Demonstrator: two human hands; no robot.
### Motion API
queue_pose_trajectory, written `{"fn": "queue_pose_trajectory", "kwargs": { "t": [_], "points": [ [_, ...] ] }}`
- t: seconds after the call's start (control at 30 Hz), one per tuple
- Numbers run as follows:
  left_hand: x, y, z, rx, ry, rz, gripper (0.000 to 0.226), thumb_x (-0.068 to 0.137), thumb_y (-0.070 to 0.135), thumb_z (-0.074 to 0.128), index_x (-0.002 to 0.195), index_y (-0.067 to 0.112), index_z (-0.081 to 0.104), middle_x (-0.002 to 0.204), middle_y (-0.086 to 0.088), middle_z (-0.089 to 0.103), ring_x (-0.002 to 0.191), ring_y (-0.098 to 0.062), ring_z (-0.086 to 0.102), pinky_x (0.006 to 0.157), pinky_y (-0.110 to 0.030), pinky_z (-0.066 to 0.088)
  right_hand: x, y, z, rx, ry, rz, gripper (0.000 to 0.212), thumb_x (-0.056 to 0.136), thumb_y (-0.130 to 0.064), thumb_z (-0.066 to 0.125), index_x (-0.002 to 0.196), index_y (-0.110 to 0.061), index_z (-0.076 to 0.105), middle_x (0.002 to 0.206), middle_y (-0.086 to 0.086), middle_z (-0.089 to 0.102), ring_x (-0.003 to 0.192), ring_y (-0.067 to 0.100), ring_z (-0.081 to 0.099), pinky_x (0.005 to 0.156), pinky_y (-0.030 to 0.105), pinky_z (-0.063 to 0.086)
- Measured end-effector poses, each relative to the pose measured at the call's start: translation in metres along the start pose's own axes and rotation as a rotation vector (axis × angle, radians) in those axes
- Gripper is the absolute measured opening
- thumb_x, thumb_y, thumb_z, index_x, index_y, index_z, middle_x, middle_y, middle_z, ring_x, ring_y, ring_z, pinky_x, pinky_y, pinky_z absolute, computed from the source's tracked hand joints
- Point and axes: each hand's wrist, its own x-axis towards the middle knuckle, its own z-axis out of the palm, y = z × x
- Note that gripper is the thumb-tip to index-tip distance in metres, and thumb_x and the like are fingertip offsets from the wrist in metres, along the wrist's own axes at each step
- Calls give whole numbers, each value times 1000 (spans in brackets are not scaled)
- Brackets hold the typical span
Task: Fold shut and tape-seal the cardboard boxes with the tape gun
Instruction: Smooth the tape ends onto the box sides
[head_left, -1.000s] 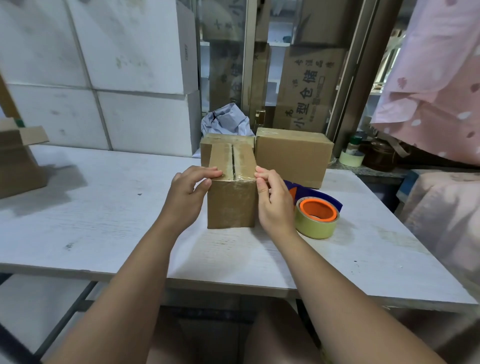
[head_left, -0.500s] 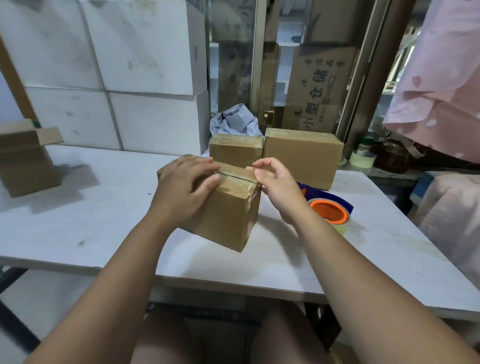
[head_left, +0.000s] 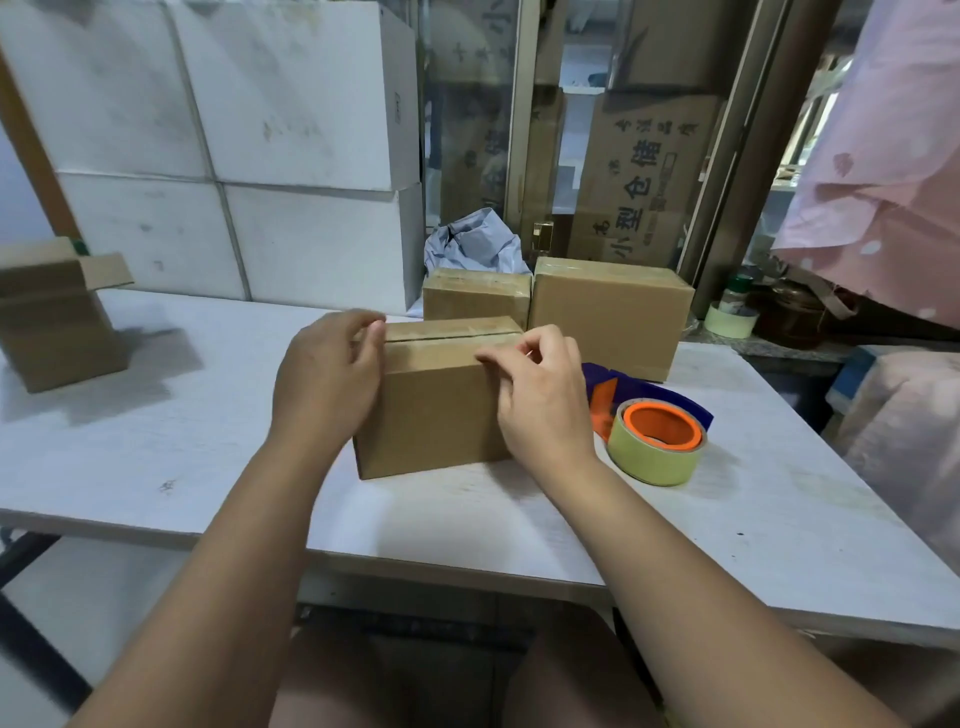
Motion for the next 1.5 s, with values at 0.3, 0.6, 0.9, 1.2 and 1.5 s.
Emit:
{"fn": "queue_pose_trajectory", "kwargs": {
  "t": [0.3,0.6,0.9,1.2,1.5],
  "points": [
    [-33,-10,9,-100,-20,396,22,87,27,55,102,25,71,111,21,59,97,1,43,86,-5,28,4,-1,3,295,-131,226,36,99,-16,41,133,-19,53,145,1,42,135,10,33,101,13,20],
    [-27,1,26,-239,-67,149,24,86,19,67,104,35,67,114,17,60,109,-9,50,102,-39,37,-10,10,3,290,-195,38,42,85,-47,51,119,-25,64,139,-4,50,136,11,30,105,15,17],
    [-32,11,47,-207,-71,189,27,85,24,67,105,41,62,114,22,58,106,-12,41,92,-24,35,-2,37,-22,376,82,202,22,92,-20,50,97,-16,71,102,-9,62,103,4,55,92,24,44],
    [-29,26,64,43,-199,282,48,81,19,71,125,30,56,128,16,49,102,-13,28,85,-14,24,24,100,-59,-565,-528,490,45,90,-19,44,135,-29,44,132,10,48,123,33,37,95,42,36],
    [-29,41,71,20,-112,142,25,87,34,63,111,26,64,114,6,56,107,-22,34,82,-21,26,25,129,-64,-607,-700,568,30,89,-24,54,118,-18,49,114,8,58,101,28,54,72,36,43]
  ]
}}
